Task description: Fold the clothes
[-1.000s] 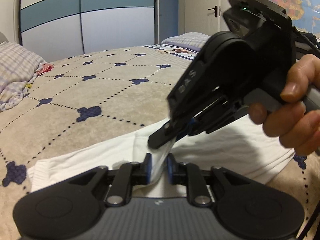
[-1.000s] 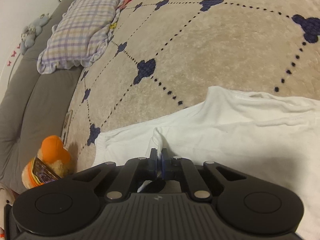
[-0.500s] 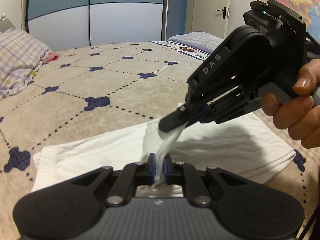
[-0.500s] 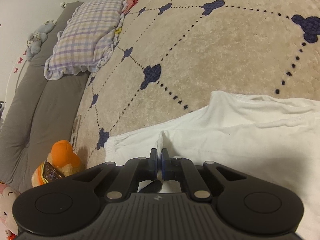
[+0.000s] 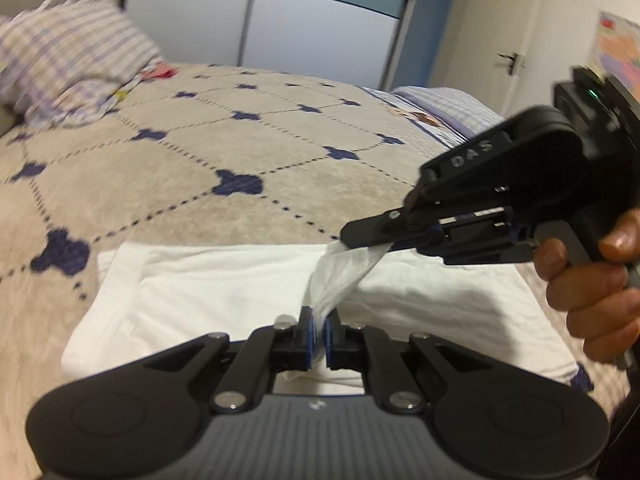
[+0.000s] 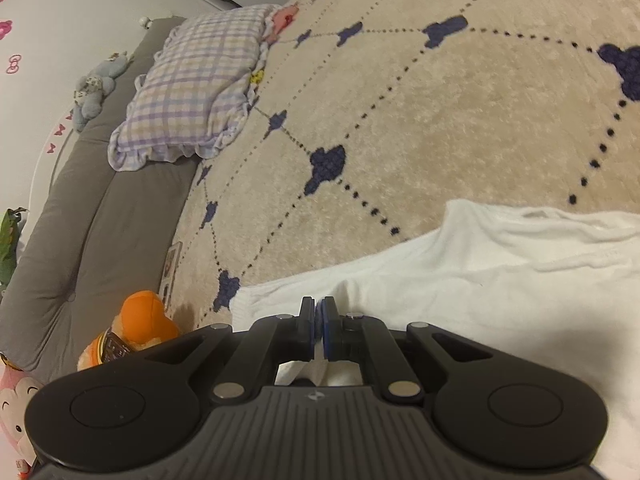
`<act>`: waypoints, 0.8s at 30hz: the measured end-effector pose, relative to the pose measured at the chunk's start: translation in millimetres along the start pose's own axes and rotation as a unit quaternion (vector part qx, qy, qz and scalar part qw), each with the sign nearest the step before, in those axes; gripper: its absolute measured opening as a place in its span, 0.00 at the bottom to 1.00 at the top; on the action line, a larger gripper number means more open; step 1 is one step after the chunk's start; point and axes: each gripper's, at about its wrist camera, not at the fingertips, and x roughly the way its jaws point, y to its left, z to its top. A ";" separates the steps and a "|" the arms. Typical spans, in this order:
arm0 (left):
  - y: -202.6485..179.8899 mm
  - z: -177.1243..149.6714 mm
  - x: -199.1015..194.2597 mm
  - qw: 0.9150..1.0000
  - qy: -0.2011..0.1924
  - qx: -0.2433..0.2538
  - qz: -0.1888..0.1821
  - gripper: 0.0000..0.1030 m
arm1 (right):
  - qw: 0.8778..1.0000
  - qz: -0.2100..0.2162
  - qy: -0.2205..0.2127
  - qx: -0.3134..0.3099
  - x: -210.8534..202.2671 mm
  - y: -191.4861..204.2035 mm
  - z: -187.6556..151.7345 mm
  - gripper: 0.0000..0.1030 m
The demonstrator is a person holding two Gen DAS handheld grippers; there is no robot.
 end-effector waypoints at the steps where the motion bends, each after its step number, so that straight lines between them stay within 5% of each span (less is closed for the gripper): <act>1: 2.1 -0.3 -0.8 1.000 0.001 -0.011 0.000 0.05 | 1.000 0.004 -0.001 -0.001 0.8 1.0 -0.1 0.04; 24: 5.0 -10.2 -5.7 1.000 0.001 -0.013 0.014 0.05 | 1.000 0.000 0.011 -0.007 16.0 4.0 -7.2 0.04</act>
